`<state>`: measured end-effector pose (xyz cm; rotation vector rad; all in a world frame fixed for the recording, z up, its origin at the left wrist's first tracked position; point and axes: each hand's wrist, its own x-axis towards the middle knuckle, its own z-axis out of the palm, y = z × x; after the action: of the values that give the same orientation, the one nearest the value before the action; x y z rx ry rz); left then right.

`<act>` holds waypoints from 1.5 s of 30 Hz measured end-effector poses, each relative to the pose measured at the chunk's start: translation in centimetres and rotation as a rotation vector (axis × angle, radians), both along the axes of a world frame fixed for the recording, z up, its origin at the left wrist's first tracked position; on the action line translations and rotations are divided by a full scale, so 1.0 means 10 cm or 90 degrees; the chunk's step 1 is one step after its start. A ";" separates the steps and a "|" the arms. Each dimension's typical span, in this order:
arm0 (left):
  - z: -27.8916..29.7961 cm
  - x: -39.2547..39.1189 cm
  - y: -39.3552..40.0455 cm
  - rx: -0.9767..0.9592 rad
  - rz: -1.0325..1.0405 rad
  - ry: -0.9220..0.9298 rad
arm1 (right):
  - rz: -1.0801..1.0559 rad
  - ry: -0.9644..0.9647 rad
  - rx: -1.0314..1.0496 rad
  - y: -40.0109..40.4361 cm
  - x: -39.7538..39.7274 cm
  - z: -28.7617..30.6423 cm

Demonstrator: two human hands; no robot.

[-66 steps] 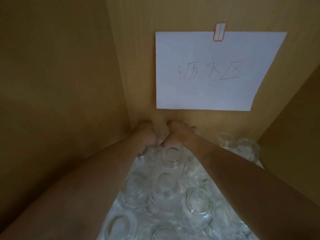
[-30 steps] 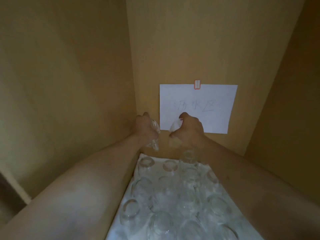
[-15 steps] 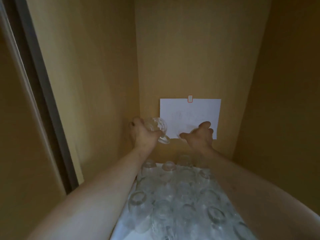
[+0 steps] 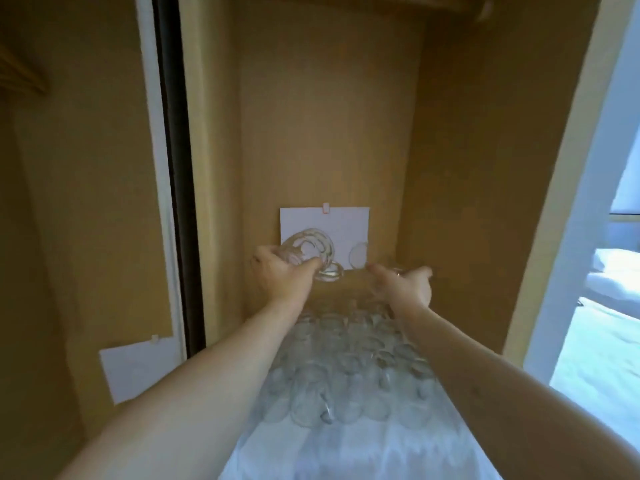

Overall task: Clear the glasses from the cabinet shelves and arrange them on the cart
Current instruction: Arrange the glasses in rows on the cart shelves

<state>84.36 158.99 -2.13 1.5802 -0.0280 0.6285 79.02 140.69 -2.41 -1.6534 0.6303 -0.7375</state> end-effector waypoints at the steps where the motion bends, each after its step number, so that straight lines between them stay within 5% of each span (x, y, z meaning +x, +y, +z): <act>1: 0.01 -0.10 -0.01 -0.023 -0.023 0.003 | -0.013 -0.001 0.007 0.01 -0.16 0.02; 7: 0.05 -0.62 -0.13 -0.139 -0.244 0.077 | -0.042 -0.005 0.048 0.01 -0.97 0.00; 17: 0.12 -1.43 -0.67 -0.115 -0.399 0.066 | -0.095 -0.047 0.021 -0.40 -1.94 -0.05; 24: 0.24 -2.14 -1.51 -0.155 -0.525 0.080 | -0.184 -0.063 -0.008 -1.14 -2.88 0.02; 34: 0.24 -3.41 -2.97 -0.292 -0.711 0.277 | -0.285 -0.085 -0.023 -2.28 -4.36 -0.04; 45: 0.05 -4.65 -4.49 -0.238 -0.907 0.389 | -0.397 -0.052 -0.024 -3.49 -5.71 -0.36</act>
<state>37.88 114.09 -1.62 0.9707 -0.4954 -0.9083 21.91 105.79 -5.97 -1.4514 1.0972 -1.2593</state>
